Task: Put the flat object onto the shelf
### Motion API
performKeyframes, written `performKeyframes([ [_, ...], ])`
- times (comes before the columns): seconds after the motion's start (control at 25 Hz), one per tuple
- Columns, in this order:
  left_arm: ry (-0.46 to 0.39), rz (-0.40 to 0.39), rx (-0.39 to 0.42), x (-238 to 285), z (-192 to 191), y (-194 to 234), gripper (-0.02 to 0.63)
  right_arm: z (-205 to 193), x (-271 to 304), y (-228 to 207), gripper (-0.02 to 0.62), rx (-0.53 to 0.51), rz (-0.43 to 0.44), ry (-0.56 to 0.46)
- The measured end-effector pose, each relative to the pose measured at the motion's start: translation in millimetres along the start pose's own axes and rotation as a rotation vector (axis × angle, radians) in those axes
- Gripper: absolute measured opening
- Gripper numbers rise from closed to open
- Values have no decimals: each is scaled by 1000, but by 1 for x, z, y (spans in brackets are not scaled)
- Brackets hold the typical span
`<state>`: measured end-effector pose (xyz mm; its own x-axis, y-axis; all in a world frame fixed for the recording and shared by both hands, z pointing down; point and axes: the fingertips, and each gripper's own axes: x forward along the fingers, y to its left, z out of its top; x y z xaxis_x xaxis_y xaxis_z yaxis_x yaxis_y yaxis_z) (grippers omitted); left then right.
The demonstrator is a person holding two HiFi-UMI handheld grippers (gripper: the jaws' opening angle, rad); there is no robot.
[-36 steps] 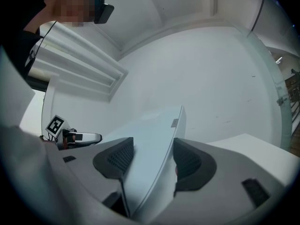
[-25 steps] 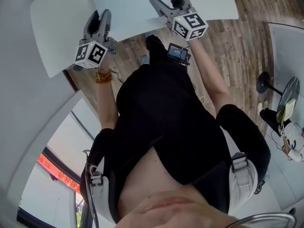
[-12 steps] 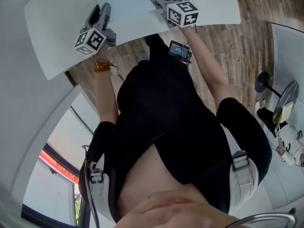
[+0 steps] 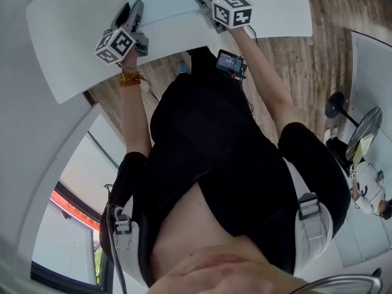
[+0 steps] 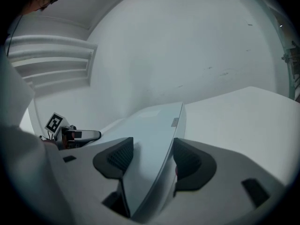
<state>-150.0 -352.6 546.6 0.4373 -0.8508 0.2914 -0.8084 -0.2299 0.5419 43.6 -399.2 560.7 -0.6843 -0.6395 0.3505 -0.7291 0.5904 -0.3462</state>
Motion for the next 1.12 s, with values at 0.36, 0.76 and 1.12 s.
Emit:
performKeyframes([
  [0.36, 55, 21, -1, 15, -13, 10, 204, -7, 7, -13, 256, -9, -1, 34],
  [0.76, -93, 137, 214, -17, 31, 3, 207, 27, -26, -14, 256, -122, -102, -80],
  [1.12, -270, 87, 401, -59, 83, -70, 204, 95, -75, 55, 256, -269, -110, -271],
])
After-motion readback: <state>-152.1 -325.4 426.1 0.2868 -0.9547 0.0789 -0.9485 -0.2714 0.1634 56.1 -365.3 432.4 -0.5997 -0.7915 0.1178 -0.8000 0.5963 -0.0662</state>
